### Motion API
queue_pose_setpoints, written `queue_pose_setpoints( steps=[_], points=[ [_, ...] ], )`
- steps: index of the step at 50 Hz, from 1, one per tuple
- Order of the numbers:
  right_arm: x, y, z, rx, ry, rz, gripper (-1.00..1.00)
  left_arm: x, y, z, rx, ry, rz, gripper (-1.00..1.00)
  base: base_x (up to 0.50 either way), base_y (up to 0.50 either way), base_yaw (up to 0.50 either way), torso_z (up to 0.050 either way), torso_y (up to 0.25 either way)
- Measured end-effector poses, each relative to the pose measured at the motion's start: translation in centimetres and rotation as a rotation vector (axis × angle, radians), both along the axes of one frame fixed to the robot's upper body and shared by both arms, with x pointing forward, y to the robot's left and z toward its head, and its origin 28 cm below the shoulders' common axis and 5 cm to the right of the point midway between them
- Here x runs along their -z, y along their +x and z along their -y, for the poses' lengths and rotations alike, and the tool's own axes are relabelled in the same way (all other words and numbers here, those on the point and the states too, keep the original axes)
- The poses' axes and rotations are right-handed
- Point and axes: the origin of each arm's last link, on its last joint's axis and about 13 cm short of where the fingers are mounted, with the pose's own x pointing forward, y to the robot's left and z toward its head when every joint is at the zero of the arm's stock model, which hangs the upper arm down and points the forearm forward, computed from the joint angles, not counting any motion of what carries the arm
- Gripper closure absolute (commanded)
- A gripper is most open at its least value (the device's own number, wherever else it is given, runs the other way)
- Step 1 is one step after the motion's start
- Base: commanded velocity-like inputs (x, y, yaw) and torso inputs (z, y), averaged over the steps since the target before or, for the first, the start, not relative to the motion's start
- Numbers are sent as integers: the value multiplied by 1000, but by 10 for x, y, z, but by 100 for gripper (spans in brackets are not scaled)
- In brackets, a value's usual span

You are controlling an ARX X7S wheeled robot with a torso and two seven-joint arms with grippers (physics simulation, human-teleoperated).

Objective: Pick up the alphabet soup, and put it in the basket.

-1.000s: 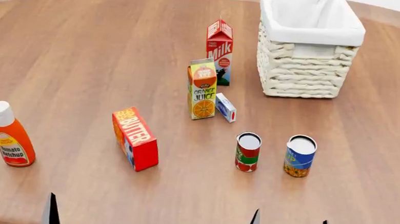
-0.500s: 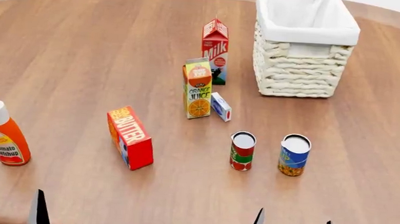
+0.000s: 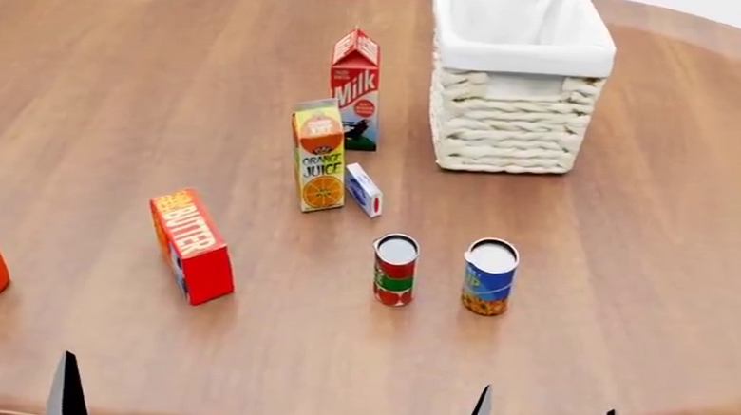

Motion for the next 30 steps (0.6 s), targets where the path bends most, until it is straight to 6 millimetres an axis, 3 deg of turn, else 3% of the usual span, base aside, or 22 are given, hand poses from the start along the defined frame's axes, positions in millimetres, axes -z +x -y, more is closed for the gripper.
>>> queue_pose_setpoints(
  steps=[30],
  points=[
    [0,0,0,-18,16,-11,-100,-1,-1,0,5,-8,6,-100,0,-227,0,0,0]
  ],
)
